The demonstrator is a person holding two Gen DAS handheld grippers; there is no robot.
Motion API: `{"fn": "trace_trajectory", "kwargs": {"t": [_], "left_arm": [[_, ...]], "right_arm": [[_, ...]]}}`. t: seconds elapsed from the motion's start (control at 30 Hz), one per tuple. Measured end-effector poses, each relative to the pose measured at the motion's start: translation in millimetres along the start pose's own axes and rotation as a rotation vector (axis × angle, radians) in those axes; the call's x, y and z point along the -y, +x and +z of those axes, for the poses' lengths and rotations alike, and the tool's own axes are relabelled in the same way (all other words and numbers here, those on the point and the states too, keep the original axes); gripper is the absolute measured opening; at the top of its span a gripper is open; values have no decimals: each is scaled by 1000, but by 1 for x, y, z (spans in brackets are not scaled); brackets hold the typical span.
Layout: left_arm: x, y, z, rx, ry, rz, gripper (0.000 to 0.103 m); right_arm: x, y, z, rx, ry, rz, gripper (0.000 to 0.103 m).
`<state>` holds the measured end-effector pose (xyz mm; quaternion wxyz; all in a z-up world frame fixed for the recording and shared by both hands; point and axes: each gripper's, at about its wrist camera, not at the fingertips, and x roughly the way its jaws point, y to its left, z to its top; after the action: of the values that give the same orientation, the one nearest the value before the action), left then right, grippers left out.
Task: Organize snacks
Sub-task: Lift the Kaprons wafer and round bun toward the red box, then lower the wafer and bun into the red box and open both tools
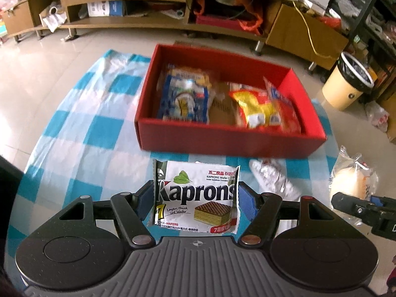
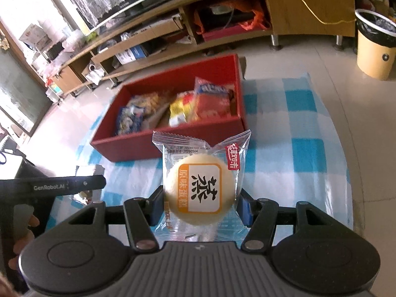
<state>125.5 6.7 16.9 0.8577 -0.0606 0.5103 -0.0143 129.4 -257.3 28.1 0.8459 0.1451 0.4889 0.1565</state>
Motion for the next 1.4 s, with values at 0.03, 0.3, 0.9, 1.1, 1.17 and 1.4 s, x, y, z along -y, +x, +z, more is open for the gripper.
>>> {"fn": "trace_trajectory", "kwargs": {"t": [0.03, 0.3, 0.9, 1.1, 1.17, 1.4], "left_arm": [[1, -1, 4, 7, -3, -1, 75], [8, 1, 33, 42, -9, -6, 75], [4, 48, 93, 50, -8, 105, 76], [-1, 66, 99, 23, -7, 133, 76], [-1, 70, 100, 17, -10, 139, 76], [0, 75, 102, 13, -11, 140, 76]], "right_arm": [[-2, 0, 4, 5, -3, 4, 57], [-16, 11, 40, 41, -23, 28, 57], [-38, 90, 109, -1, -48, 38, 57], [-39, 111, 115, -28, -54, 21, 57], [-39, 115, 116, -32, -57, 19, 57], [-44, 127, 118, -47, -71, 11, 57]]}}
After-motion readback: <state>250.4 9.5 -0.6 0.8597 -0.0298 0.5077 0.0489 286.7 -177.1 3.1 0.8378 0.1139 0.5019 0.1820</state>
